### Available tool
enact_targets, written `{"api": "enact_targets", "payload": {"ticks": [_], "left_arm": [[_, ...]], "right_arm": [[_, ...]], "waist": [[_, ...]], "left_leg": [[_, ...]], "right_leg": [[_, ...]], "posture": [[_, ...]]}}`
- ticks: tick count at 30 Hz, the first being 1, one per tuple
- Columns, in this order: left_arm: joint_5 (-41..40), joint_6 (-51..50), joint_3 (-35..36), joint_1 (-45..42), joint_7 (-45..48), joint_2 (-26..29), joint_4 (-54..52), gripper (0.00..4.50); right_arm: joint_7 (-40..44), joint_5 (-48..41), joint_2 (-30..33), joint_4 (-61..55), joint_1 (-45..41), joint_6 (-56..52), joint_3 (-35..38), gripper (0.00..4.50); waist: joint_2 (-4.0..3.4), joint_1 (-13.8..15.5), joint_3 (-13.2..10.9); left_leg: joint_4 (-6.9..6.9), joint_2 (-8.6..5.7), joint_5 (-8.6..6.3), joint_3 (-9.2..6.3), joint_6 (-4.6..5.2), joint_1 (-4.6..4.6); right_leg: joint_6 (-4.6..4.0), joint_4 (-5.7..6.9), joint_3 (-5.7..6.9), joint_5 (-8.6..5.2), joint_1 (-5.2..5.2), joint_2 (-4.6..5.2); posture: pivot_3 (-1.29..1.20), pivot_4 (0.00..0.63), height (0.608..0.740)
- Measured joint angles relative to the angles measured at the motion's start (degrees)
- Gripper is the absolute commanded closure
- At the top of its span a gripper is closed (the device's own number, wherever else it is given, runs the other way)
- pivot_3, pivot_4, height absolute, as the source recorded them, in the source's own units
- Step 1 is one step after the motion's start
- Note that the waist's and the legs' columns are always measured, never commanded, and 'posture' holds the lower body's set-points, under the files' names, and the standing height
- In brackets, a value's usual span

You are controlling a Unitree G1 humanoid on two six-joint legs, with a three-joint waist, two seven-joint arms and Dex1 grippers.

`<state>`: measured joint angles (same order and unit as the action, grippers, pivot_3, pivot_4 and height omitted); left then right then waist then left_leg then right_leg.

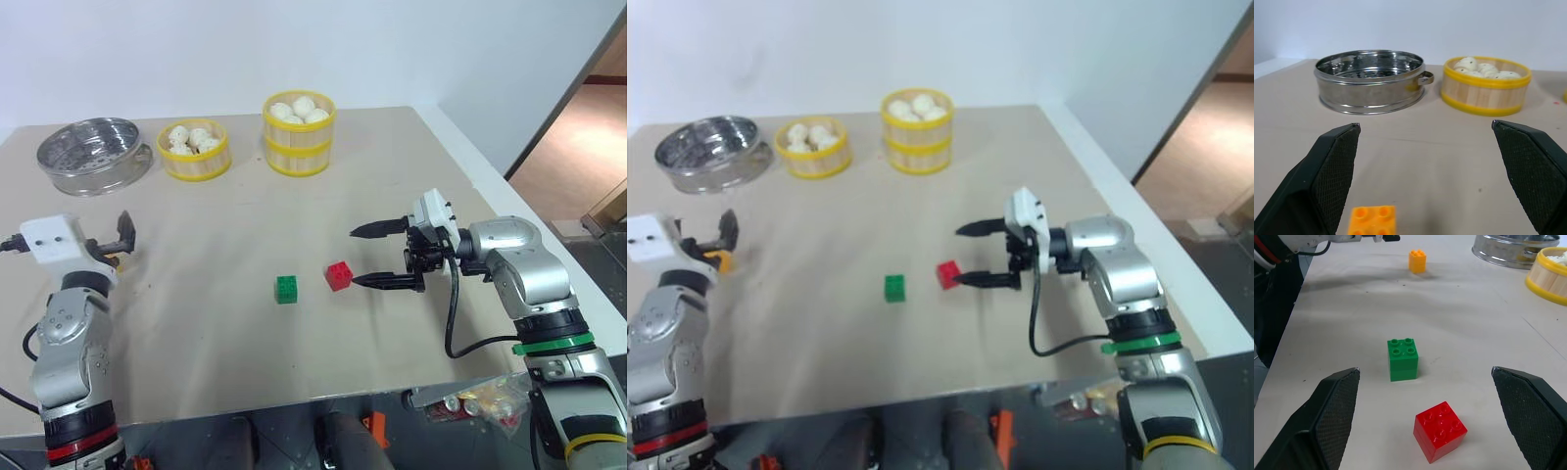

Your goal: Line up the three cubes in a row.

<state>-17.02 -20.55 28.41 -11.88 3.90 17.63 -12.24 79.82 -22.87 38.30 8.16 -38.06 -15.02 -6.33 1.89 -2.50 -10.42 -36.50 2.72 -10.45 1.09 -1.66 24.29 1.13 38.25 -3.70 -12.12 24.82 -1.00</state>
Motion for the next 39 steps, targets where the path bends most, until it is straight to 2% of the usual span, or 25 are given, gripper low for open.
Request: {"api": "enact_targets", "payload": {"ticks": [6,20,21,24,25,26,27,30,35,39], "left_arm": [[-2.10,-2.26,0.89,2.12,2.88,3.65,3.54,0.04],[-1.45,-3.42,0.72,2.17,1.55,3.85,13.05,0.04],[-1.41,-3.64,0.41,2.17,1.68,4.06,13.49,0.58],[-1.34,-3.92,-0.57,1.92,2.35,5.01,14.86,1.55],[-1.35,-4.09,-0.67,1.66,2.52,5.29,15.39,1.82],[-1.34,-4.22,-0.73,1.21,2.74,5.73,16.18,1.82],[-1.32,-4.23,-0.76,1.09,2.80,5.84,16.25,2.37],[-1.43,-4.30,-1.18,0.55,4.01,6.70,17.24,3.19],[-1.61,-4.75,-1.59,0.23,6.18,8.29,18.28,3.18],[-1.57,-4.65,-3.40,0.34,9.72,9.77,18.37,3.18]], "right_arm": [[0.30,0.49,-0.05,0.52,0.00,0.63,-0.10,0.00],[0.51,1.26,-0.06,0.83,0.03,1.60,-0.17,0.00],[0.52,1.27,-0.06,0.83,0.07,1.63,-0.17,0.00],[0.53,1.35,-0.05,0.83,0.09,1.81,-0.17,0.00],[0.54,1.38,-0.05,0.83,0.09,1.84,-0.17,0.00],[0.57,1.42,-0.04,0.83,0.09,1.87,-0.17,0.00],[0.61,1.43,-0.03,0.83,0.09,1.89,-0.17,0.00],[0.83,1.74,-0.03,0.83,0.10,1.94,-0.17,0.00],[0.64,1.59,-0.13,0.76,0.11,1.29,-0.10,0.00],[-2.39,-2.10,-3.63,-0.32,-0.02,-2.28,1.93,0.00]], "waist": [[0.00,-0.07,0.00],[0.02,-0.07,0.01],[0.03,-0.06,0.02],[0.03,-0.06,0.02],[0.03,-0.06,0.02],[0.03,-0.07,0.02],[0.03,-0.07,0.02],[0.03,-0.07,0.02],[0.03,-0.07,0.02],[0.04,-0.08,0.02]], "left_leg": [[0.01,0.01,0.00,0.06,0.00,0.00],[0.02,0.02,0.00,0.09,0.00,0.01],[0.02,0.02,0.00,0.10,0.00,0.01],[0.02,0.02,0.00,0.11,0.00,0.01],[0.02,0.02,0.00,0.10,0.00,0.01],[0.02,0.02,0.00,0.10,0.00,0.01],[0.02,0.02,0.00,0.11,0.00,0.01],[0.02,0.02,0.00,0.12,-0.01,0.01],[0.02,0.02,0.00,0.12,0.00,0.01],[0.02,0.04,0.00,0.13,-0.01,0.01]], "right_leg": [[0.00,0.00,-0.03,0.00,0.03,0.01],[0.00,0.00,-0.05,0.00,0.05,0.01],[0.00,0.00,-0.06,0.00,0.05,0.01],[0.00,0.00,-0.06,0.01,0.05,0.01],[0.00,0.00,-0.06,0.01,0.06,0.01],[0.00,0.00,-0.06,0.01,0.06,0.01],[0.00,0.00,-0.07,0.01,0.06,0.01],[0.00,0.00,-0.07,0.00,0.06,0.01],[0.00,0.00,-0.07,0.01,0.07,0.02],[-0.02,0.00,-0.06,0.02,0.08,0.01]], "posture": [[0.00,0.150,0.740],[0.00,0.150,0.740],[0.00,0.150,0.740],[0.00,0.150,0.740],[0.00,0.150,0.740],[0.00,0.150,0.740],[0.00,0.150,0.740],[0.00,0.150,0.740],[0.00,0.150,0.740],[0.00,0.150,0.740]]}}
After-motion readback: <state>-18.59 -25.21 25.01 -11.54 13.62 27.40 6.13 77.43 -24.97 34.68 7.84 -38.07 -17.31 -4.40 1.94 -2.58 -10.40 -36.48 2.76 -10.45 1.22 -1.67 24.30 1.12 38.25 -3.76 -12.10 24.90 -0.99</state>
